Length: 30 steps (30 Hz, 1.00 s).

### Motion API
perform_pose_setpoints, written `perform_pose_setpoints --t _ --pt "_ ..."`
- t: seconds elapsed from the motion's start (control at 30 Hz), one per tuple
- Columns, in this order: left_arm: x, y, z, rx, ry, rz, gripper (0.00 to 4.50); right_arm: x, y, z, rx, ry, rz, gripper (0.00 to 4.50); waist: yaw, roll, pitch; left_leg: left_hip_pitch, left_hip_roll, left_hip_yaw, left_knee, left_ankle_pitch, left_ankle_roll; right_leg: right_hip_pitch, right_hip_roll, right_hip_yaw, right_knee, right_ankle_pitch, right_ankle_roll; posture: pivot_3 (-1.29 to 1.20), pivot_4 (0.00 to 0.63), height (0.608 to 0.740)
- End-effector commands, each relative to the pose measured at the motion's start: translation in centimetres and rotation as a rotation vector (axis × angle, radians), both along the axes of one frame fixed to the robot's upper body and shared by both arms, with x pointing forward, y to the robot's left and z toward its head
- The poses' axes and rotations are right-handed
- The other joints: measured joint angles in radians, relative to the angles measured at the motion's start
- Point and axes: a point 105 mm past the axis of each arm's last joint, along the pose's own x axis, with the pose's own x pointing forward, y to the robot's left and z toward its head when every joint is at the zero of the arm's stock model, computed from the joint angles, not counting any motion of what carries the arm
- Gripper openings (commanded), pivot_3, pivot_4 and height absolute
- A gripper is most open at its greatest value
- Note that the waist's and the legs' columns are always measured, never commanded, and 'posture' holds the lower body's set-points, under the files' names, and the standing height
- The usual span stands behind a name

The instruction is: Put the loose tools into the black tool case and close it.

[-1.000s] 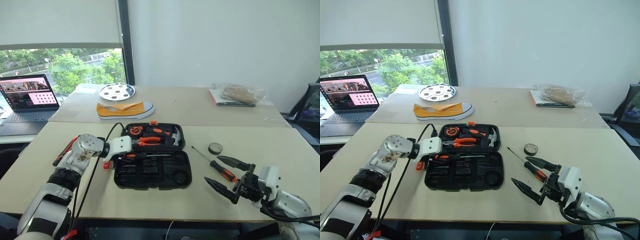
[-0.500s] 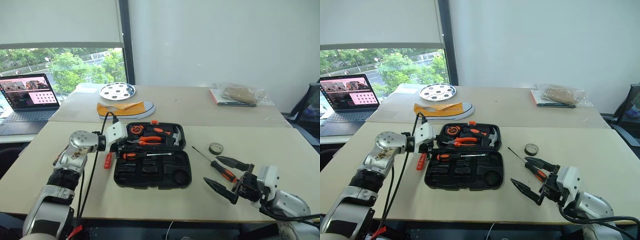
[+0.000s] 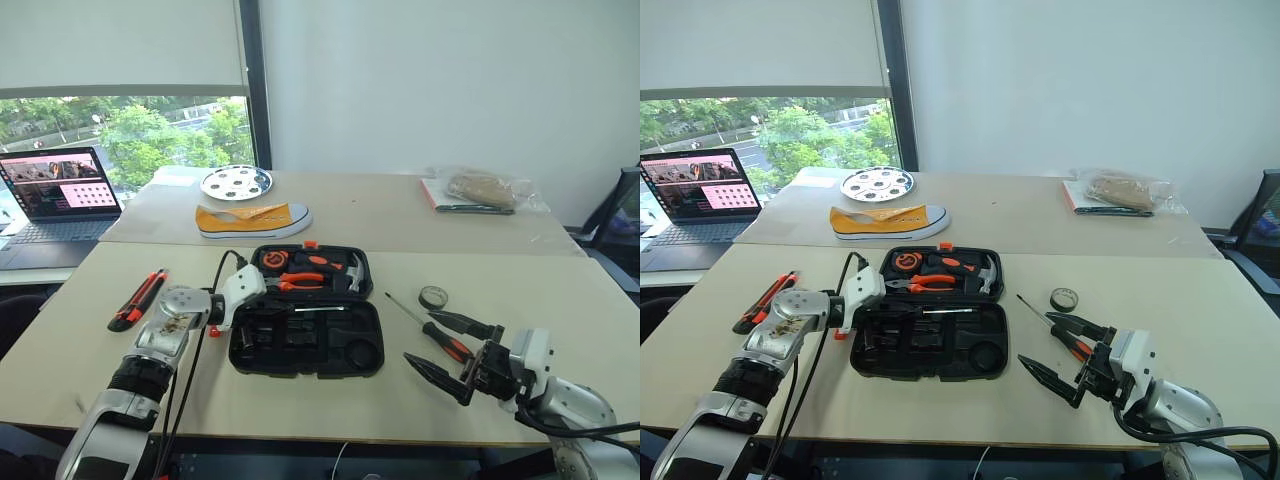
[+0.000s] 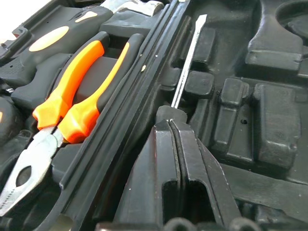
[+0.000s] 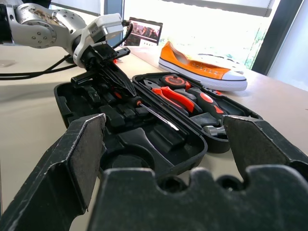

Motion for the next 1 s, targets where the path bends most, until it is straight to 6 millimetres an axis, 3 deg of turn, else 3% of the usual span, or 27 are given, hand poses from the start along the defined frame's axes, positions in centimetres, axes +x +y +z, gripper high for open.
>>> perform_pose_setpoints --t 0.03,0.13,0.23,0.33,0.4,0.5,0.53,0.63,0.83,1.0 --pt "0.4 0.4 -1.8 0.029 0.091 0.081 0.06 0.0 -0.2 0.8 -0.005 -0.039 -0.015 4.5 0.0 0.0 0.0 0.0 0.0 0.0 0.0 0.0 0.0 0.0 0.0 0.0 0.0 0.0 0.0 0.0 0.15 0.74" --pt "0.5 -0.1 -2.1 -0.031 0.177 0.126 0.06 0.0 -0.2 0.8 -0.003 -0.041 -0.017 4.5 0.0 0.002 -0.001 0.0 0.0 0.0 0.0 -0.001 0.001 0.003 0.0 0.001 0.0 0.0 0.001 0.0 0.15 0.74" --pt "-0.3 0.0 -3.1 0.046 0.193 0.09 0.06 0.0 -0.2 0.9 -0.002 -0.045 -0.024 4.5 -0.001 0.002 -0.001 0.004 0.0 -0.002 0.0 -0.003 0.005 0.012 0.0 0.0 0.0 -0.004 0.008 0.0 0.15 0.74" --pt "0.0 -0.2 -0.9 -0.05 0.076 0.065 0.06 -0.1 -1.0 1.1 -0.004 -0.047 -0.063 4.5 -0.002 0.003 -0.002 0.009 0.0 -0.002 -0.002 -0.005 0.008 0.016 -0.001 0.002 0.0 -0.005 0.008 0.0 0.15 0.74" --pt "0.1 0.5 1.7 -0.174 -0.034 0.073 0.06 -0.3 -1.9 1.1 0.001 -0.03 -0.101 4.5 -0.002 0.003 -0.002 0.014 0.0 -0.002 -0.002 -0.005 0.007 0.015 -0.001 0.005 0.0 -0.004 0.008 0.0 0.15 0.74" --pt "-1.6 2.5 5.1 -0.329 -0.193 0.018 0.8 -1.2 -3.7 0.5 -0.014 0.012 -0.158 4.5 -0.003 0.003 -0.001 0.012 0.001 -0.002 -0.002 -0.002 0.003 0.013 -0.001 0.005 -0.001 -0.001 0.002 0.0 0.15 0.74" --pt "-2.6 3.8 5.2 -0.323 -0.195 0.023 1.14 -1.7 -4.5 -0.1 -0.027 0.038 -0.187 4.5 -0.004 0.002 -0.001 0.012 0.002 -0.002 -0.002 -0.002 0.002 0.012 -0.001 0.005 -0.001 -0.002 0.001 0.0 0.15 0.74" --pt "-5.4 7.8 4.3 -0.229 -0.193 0.059 2.28 -3.1 -6.7 -1.9 -0.078 0.107 -0.27 4.5 -0.014 0.003 -0.001 0.012 0.003 -0.001 -0.006 -0.003 0.0 0.012 -0.001 0.006 -0.003 -0.003 0.001 0.0 0.15 0.74" --pt "-10.4 12.5 1.6 -0.178 -0.083 0.149 4.46 -3.8 -9.5 -3.7 -0.13 0.155 -0.396 4.5 -0.018 0.005 -0.001 0.014 0.003 0.001 -0.012 -0.006 0.002 0.013 -0.002 0.005 -0.011 -0.006 0.004 0.0 0.15 0.74" --pt "-12.8 13.6 0.6 -0.211 -0.035 0.2 4.46 -1.8 -8.6 -3.1 -0.143 0.182 -0.367 4.5 -0.018 0.005 0.0 0.014 0.003 0.001 -0.012 -0.008 0.002 0.012 -0.009 0.005 -0.011 -0.01 0.009 0.0 0.15 0.74"
